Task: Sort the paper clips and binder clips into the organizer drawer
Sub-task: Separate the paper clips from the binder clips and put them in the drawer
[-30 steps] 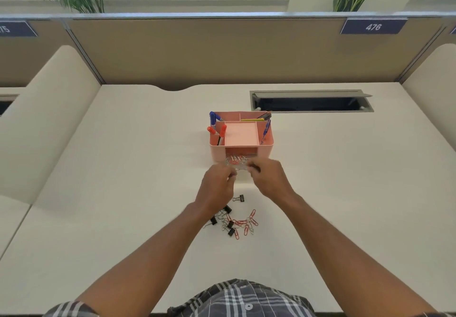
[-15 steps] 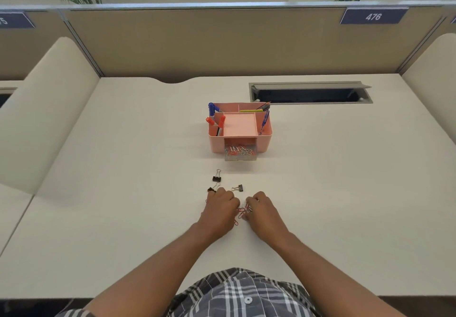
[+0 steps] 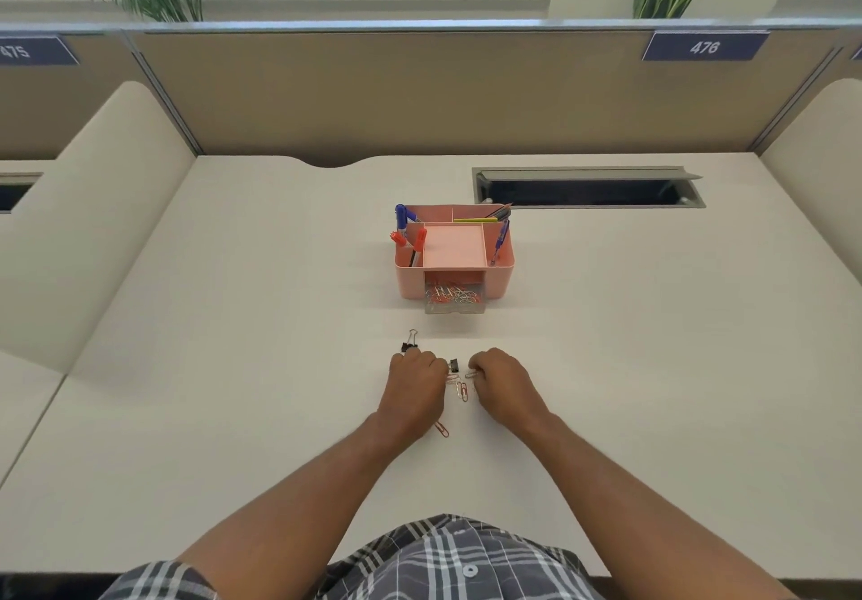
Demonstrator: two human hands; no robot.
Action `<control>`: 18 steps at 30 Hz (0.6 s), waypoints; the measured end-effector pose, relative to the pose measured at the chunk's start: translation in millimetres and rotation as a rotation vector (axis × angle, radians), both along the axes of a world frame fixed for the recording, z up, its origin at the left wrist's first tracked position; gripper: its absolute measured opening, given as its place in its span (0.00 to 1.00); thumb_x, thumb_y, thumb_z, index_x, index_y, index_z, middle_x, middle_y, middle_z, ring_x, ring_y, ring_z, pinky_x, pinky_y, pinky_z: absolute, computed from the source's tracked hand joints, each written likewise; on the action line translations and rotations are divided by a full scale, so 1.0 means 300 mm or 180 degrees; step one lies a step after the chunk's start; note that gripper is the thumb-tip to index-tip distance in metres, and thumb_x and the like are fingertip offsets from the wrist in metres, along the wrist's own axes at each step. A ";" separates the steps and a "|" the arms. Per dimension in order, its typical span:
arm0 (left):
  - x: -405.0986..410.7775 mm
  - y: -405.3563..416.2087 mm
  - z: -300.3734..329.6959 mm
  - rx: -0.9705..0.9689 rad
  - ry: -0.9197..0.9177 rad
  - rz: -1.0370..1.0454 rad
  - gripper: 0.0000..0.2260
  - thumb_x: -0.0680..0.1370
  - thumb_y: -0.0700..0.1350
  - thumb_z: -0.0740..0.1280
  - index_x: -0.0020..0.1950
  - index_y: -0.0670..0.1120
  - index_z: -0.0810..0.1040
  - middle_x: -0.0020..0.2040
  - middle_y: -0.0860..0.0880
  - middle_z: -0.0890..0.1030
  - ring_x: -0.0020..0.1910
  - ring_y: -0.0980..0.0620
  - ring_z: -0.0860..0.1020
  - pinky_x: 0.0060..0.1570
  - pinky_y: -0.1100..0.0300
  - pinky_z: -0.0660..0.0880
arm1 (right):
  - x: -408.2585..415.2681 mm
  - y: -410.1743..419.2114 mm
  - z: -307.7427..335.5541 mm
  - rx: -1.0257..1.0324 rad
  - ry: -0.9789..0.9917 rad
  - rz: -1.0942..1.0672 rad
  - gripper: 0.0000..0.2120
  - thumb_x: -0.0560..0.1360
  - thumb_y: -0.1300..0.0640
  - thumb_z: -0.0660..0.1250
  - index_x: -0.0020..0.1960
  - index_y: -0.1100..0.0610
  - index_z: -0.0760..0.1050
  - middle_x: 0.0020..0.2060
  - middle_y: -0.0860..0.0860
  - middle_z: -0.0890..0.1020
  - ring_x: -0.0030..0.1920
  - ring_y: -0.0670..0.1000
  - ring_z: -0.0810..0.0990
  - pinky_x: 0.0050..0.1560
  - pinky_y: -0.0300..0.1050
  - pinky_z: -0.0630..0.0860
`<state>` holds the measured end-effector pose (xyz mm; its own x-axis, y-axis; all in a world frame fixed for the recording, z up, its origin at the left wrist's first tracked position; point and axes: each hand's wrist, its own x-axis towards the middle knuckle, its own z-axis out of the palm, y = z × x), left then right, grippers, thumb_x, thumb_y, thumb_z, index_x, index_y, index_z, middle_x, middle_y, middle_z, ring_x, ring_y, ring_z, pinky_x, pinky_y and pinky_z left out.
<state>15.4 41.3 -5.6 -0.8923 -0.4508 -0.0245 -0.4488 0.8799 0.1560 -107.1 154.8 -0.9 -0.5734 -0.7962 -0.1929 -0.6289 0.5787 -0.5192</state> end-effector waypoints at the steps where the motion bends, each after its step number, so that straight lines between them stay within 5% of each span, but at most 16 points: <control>1: -0.002 -0.005 -0.004 0.0042 0.0057 0.0062 0.06 0.73 0.36 0.64 0.41 0.46 0.76 0.38 0.48 0.78 0.41 0.43 0.74 0.39 0.55 0.61 | -0.010 0.003 0.002 -0.0017 -0.0052 -0.0055 0.12 0.75 0.64 0.58 0.53 0.58 0.78 0.48 0.54 0.80 0.51 0.56 0.77 0.49 0.46 0.71; 5: -0.009 -0.026 0.003 0.0307 0.0291 0.0329 0.09 0.80 0.45 0.58 0.49 0.49 0.78 0.45 0.51 0.80 0.48 0.46 0.74 0.45 0.53 0.65 | -0.036 0.015 0.014 -0.0310 -0.0477 -0.0467 0.12 0.75 0.64 0.62 0.53 0.57 0.81 0.49 0.52 0.84 0.50 0.51 0.80 0.52 0.42 0.74; 9: -0.027 -0.044 0.037 0.0672 0.0570 0.0514 0.10 0.81 0.44 0.57 0.46 0.48 0.78 0.43 0.50 0.81 0.45 0.45 0.76 0.48 0.49 0.71 | -0.044 0.021 0.028 -0.0560 -0.0894 -0.0886 0.09 0.74 0.64 0.65 0.50 0.54 0.82 0.44 0.47 0.84 0.42 0.41 0.79 0.41 0.24 0.69; 18: -0.132 -0.117 0.187 0.1198 0.1354 0.0721 0.07 0.80 0.44 0.61 0.45 0.45 0.77 0.41 0.47 0.80 0.39 0.47 0.76 0.40 0.52 0.74 | -0.114 -0.097 0.199 -0.1310 -0.0773 -0.0928 0.09 0.74 0.63 0.67 0.46 0.52 0.83 0.38 0.44 0.82 0.39 0.43 0.79 0.40 0.31 0.70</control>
